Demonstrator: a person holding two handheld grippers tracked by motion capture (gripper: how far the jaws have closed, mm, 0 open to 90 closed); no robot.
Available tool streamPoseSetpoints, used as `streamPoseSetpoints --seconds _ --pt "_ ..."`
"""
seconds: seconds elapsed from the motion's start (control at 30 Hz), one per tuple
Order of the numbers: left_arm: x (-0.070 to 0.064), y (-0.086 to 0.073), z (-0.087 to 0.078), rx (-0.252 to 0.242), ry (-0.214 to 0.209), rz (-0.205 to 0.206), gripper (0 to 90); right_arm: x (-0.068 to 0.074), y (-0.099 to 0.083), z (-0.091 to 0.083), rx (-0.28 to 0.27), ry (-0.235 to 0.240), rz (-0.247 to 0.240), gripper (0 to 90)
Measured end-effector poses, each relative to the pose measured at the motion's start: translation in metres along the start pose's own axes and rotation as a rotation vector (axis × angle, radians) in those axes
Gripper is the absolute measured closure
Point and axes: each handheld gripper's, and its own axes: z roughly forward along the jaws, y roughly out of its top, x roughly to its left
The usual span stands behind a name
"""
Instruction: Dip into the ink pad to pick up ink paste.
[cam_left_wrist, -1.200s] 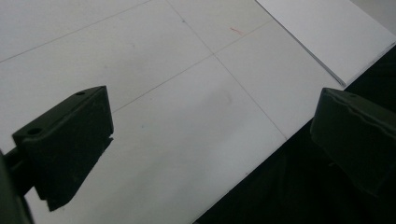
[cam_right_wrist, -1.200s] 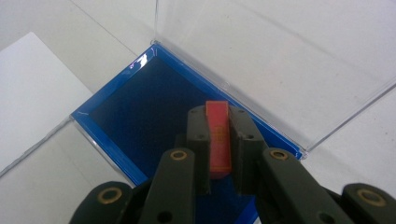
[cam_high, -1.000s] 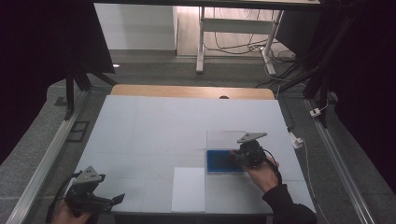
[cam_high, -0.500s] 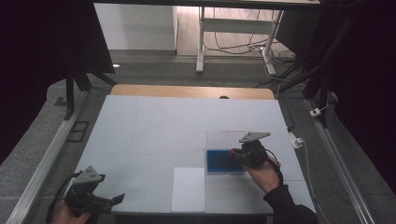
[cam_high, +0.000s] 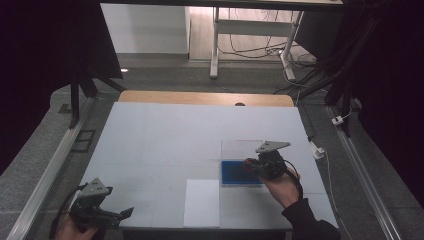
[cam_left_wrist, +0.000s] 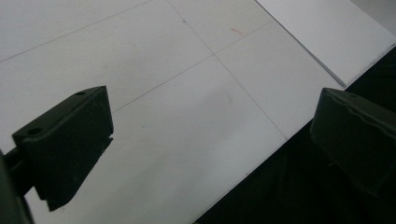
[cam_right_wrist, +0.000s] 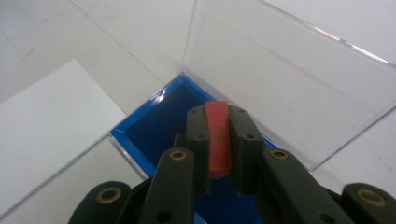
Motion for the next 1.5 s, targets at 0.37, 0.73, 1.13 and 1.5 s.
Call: streamPoseSetpoints --seconds 0.37,0.73,1.13,1.5 --pt "0.0 0.0 0.0 0.0 0.0 0.0 0.0 0.007 0.003 0.002 -0.006 0.022 -0.015 79.7" --pt "0.0 0.0 0.0 0.001 0.0 0.0 0.0 0.021 0.003 0.019 0.039 0.048 -0.069 79.7" --pt "0.0 0.0 0.0 0.004 0.001 0.0 0.0 0.025 -0.002 0.033 0.078 0.035 -0.085 80.2" --pt "0.0 0.0 0.001 0.01 0.001 -0.004 0.0 0.028 -0.002 0.034 0.079 0.022 -0.094 80.5"
